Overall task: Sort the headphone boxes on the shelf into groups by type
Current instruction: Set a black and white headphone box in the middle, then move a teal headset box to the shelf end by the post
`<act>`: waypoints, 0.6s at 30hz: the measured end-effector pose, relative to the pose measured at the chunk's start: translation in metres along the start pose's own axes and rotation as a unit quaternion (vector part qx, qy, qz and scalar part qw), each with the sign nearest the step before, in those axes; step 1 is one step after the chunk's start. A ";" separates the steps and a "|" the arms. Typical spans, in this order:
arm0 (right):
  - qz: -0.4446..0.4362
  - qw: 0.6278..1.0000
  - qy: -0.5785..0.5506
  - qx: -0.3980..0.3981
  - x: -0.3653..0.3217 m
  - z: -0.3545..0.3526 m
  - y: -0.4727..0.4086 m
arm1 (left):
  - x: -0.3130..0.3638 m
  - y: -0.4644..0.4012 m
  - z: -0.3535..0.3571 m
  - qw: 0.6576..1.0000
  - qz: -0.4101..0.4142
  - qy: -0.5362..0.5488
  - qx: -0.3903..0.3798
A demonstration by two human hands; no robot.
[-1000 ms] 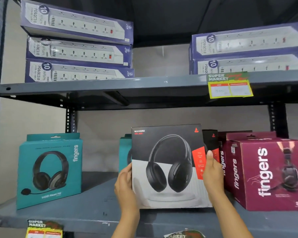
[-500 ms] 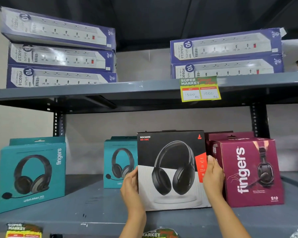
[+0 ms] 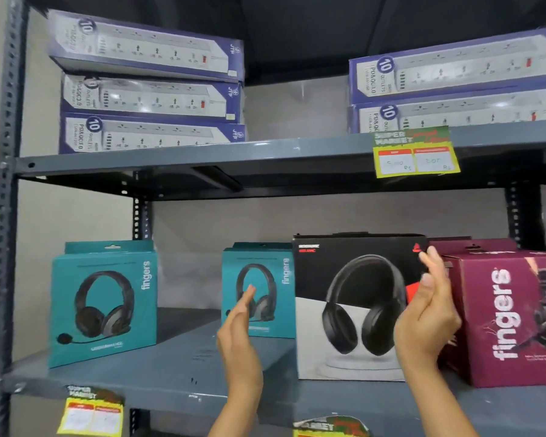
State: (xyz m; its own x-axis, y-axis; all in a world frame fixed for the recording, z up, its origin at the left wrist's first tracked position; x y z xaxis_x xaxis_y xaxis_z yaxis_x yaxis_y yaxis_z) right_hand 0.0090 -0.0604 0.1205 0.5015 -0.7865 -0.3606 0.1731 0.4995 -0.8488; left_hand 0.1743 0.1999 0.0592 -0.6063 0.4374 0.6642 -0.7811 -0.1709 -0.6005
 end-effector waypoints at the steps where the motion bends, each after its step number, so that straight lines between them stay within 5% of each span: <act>1: -0.008 1.000 -0.022 0.003 -0.013 0.007 0.001 | 0.008 -0.007 -0.012 1.000 0.018 -0.013 0.003; 13: 0.101 0.963 -0.203 -0.143 -0.098 0.204 0.099 | 0.091 -0.082 -0.179 0.973 0.131 -0.154 0.110; 18: 0.326 0.855 -0.296 -0.275 -0.067 0.322 0.198 | 0.082 -0.120 -0.254 0.968 0.104 -0.185 0.136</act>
State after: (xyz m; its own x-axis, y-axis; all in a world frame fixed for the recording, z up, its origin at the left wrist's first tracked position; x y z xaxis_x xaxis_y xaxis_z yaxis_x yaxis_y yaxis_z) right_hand 0.2828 0.2086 0.1008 0.7083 -0.0035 -0.7059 -0.6496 0.3882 -0.6538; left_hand 0.2568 0.4809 0.0723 -0.7278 0.0312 0.6850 -0.6160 -0.4687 -0.6331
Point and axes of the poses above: each hand's wrist, its own y-axis away from the middle knuckle, its own z-axis out of the palm, x = y × z, the point moved 9 cm from there along -y, towards the middle knuckle, and after that the axes turned 4 degrees about -x, right-handed, at the moved point
